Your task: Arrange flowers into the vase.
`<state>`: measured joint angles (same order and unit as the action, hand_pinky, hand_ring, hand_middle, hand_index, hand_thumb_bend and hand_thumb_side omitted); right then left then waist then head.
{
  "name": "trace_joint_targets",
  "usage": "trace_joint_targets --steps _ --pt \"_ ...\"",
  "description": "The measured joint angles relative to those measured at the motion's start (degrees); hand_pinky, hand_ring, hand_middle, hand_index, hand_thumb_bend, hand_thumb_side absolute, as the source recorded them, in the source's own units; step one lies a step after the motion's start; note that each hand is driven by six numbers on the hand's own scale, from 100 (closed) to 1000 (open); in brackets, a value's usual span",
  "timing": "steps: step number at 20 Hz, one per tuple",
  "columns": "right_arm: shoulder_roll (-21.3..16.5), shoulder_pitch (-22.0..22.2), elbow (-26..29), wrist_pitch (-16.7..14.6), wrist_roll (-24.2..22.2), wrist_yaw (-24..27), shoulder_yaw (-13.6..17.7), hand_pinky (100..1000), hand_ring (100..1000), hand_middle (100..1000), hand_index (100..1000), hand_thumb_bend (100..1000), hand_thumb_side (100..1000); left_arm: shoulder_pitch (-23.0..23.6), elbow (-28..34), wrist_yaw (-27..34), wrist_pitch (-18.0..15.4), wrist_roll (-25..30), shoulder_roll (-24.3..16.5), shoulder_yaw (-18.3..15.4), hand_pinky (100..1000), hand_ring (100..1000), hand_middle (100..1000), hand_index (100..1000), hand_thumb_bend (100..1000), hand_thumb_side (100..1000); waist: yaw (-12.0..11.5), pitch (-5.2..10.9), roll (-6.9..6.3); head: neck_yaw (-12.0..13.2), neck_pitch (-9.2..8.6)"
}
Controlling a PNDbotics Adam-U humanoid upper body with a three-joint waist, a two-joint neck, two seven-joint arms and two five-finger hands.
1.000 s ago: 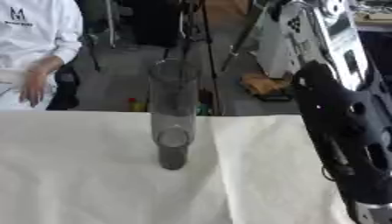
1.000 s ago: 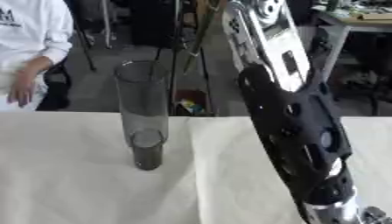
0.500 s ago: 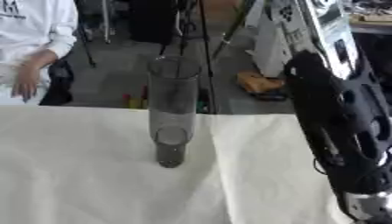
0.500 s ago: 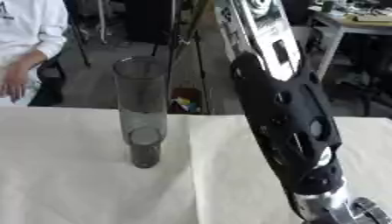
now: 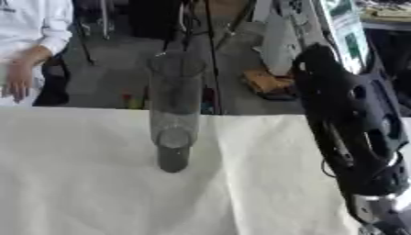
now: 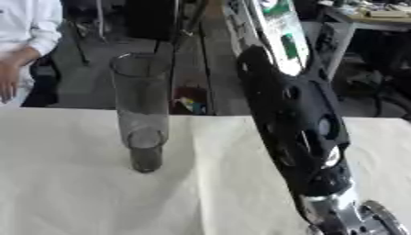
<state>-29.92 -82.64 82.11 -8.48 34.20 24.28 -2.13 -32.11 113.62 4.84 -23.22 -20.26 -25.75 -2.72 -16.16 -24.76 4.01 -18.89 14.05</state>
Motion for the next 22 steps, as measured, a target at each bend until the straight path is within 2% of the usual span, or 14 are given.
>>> trace_joint_targets --steps 7,18,22 --pt "0.94 -0.59 -0.95 -2.36 0.42 1.04 0.34 100 100 100 175 100 303 -0.42 0.0 0.11 -0.03 0.07 0.0 0.02 801 932 826 907 100 1000 -0.83 -0.3 0.57 -0.94 -0.13" --pt "2.14 -1.27 -1.44 -4.85 0.12 1.05 0.21 100 100 100 176 100 304 -0.97 0.0 0.45 -0.24 0.31 0.02 0.32 801 932 826 907 100 1000 -2.32 -0.93 1.53 -1.9 -1.37" --pt "-1.65 1.55 -0.85 -5.19 -0.12 4.16 -0.08 100 100 100 175 100 303 -1.14 0.0 0.45 -0.26 0.32 0.02 0.32 801 932 825 906 100 1000 -2.42 -1.49 2.22 -1.9 -1.62"
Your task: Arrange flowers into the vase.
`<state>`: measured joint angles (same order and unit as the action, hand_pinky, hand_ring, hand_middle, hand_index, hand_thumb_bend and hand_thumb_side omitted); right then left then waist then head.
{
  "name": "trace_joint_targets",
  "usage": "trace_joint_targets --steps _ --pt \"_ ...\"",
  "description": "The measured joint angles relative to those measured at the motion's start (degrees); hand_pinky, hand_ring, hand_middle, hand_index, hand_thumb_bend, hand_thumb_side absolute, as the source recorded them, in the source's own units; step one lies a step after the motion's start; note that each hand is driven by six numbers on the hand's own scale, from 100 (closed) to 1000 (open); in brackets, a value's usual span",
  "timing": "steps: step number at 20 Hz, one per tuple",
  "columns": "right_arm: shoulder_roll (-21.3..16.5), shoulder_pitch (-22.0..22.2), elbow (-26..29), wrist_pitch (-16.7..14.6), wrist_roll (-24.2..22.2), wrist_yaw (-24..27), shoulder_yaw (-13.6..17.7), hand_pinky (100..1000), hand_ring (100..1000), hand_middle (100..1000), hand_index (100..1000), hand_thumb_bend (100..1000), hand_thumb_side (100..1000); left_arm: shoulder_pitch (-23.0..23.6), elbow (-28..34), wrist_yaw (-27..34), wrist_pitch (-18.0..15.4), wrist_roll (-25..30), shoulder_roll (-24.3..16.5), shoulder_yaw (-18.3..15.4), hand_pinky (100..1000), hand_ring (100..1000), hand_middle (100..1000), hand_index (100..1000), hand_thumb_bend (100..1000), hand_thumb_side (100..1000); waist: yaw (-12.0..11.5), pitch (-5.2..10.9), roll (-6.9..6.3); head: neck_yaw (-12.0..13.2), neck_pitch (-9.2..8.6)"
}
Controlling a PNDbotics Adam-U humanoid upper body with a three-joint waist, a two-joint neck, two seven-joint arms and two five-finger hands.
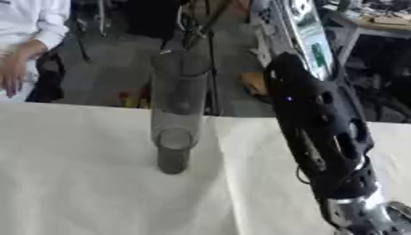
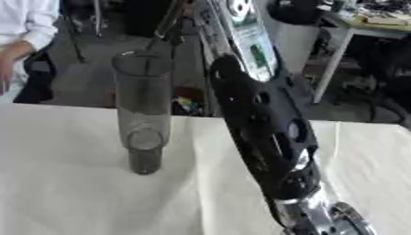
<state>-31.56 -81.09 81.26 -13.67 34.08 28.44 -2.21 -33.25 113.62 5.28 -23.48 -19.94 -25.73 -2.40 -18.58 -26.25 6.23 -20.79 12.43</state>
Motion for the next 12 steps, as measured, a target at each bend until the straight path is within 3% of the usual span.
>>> trace_joint_targets --steps 4,12 --pt "-2.24 1.2 0.35 -0.09 -0.71 2.1 -0.33 100 100 100 174 100 302 -0.05 0.0 -0.01 -0.02 0.0 -0.02 0.0 801 932 825 906 100 1000 -0.21 -0.54 0.31 -0.14 -0.02" --pt "-3.05 1.95 0.86 -0.54 -1.82 2.49 -0.56 100 100 100 175 100 305 -0.18 0.0 -0.03 -0.13 -0.07 -0.02 -0.01 800 932 824 904 100 1000 -0.14 -1.42 0.48 -0.2 -0.83"
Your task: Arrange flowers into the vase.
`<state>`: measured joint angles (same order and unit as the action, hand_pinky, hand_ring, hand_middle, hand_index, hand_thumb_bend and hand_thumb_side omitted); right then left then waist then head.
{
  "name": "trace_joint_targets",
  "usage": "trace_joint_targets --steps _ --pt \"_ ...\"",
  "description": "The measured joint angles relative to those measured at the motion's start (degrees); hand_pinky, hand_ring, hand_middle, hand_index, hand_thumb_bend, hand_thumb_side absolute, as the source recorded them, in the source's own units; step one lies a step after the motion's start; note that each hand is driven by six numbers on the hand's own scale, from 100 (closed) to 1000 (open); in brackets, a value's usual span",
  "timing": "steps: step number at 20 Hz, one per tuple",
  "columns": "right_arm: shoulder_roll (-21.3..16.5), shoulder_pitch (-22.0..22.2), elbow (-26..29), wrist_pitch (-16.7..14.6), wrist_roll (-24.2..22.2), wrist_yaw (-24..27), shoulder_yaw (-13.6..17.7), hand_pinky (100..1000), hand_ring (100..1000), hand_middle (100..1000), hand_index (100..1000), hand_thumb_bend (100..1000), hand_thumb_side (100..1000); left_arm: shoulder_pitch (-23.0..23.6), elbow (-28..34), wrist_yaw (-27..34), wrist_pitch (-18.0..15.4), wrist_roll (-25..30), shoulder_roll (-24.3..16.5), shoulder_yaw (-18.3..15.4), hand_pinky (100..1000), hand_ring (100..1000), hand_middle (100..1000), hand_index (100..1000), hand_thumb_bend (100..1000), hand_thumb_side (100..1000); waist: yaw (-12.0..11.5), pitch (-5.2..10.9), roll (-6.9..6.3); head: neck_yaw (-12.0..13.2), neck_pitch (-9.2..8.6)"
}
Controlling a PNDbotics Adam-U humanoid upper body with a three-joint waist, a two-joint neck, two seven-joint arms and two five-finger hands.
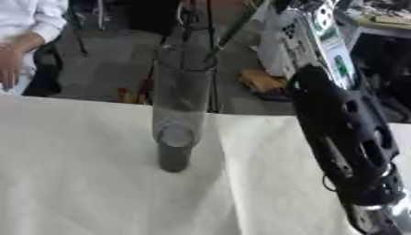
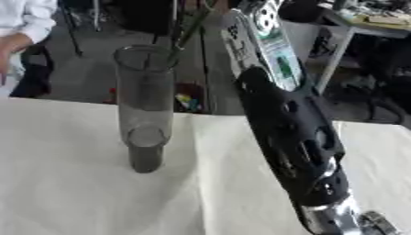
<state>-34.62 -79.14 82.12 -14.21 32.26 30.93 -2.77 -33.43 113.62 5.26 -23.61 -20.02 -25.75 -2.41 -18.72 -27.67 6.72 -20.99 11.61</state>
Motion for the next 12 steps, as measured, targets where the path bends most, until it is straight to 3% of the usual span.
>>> trace_joint_targets --steps 12 --pt "0.0 -0.04 2.95 -3.88 -2.62 5.21 0.64 100 100 100 177 100 307 -1.19 0.0 0.03 -0.37 0.31 0.0 0.01 800 931 819 901 100 1000 -0.86 -1.3 0.2 -0.11 -1.9"
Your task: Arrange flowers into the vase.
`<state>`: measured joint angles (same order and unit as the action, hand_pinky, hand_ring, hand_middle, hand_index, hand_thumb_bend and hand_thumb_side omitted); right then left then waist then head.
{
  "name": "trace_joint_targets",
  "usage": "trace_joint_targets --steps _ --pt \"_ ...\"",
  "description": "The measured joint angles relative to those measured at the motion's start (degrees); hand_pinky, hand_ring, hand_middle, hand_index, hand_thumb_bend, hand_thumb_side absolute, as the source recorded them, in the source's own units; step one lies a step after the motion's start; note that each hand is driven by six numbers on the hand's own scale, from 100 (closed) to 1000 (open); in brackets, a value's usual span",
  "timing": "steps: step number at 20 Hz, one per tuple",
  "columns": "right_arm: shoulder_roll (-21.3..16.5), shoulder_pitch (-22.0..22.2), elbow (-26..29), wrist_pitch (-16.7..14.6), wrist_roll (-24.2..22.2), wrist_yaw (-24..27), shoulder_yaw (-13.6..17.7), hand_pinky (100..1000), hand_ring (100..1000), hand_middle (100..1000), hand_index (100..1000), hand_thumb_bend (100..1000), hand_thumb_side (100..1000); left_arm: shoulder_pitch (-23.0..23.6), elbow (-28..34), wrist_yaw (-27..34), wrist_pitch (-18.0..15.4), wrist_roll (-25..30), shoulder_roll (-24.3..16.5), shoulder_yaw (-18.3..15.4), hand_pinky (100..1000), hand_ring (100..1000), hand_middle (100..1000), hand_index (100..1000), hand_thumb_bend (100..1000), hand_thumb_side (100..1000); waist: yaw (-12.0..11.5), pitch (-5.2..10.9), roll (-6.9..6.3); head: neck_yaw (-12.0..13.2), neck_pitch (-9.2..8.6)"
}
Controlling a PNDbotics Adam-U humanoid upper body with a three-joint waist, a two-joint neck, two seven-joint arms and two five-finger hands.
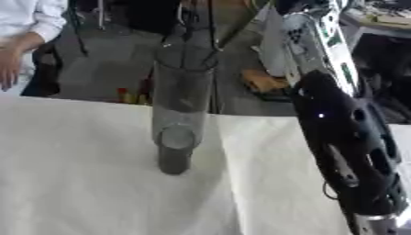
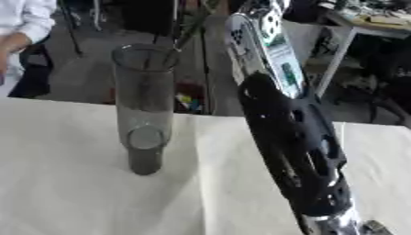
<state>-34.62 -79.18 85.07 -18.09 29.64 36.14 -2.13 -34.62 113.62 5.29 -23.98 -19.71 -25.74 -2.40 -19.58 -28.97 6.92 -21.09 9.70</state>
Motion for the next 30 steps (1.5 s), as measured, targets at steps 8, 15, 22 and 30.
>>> trace_joint_targets --steps 8,15,22,30 --pt "0.0 -0.13 0.87 -4.09 -2.56 -0.08 0.37 100 100 100 177 100 311 -0.35 0.0 0.21 -0.14 0.17 0.04 0.0 799 930 817 900 100 1000 -0.21 -0.72 0.05 -0.34 -1.28" --pt "0.0 -0.16 1.05 -6.17 -4.52 -0.07 0.78 100 100 100 176 100 312 -0.71 0.0 0.28 -0.31 0.38 0.08 0.01 800 930 815 899 100 1000 -0.82 -1.03 0.16 -1.22 -1.81" --pt "0.05 -0.11 -0.26 -5.3 -9.31 3.06 0.69 100 100 100 174 100 307 -0.71 0.0 0.72 -0.32 0.39 0.57 0.01 801 927 815 899 100 1000 -1.27 -1.69 0.14 -2.39 -2.81" --pt "0.26 0.58 -1.56 -5.36 -11.02 4.74 0.66 100 100 100 173 100 312 -0.78 0.0 0.77 -0.35 0.41 0.85 0.01 801 923 814 898 100 1000 -1.65 -2.09 0.11 -2.77 -3.4"
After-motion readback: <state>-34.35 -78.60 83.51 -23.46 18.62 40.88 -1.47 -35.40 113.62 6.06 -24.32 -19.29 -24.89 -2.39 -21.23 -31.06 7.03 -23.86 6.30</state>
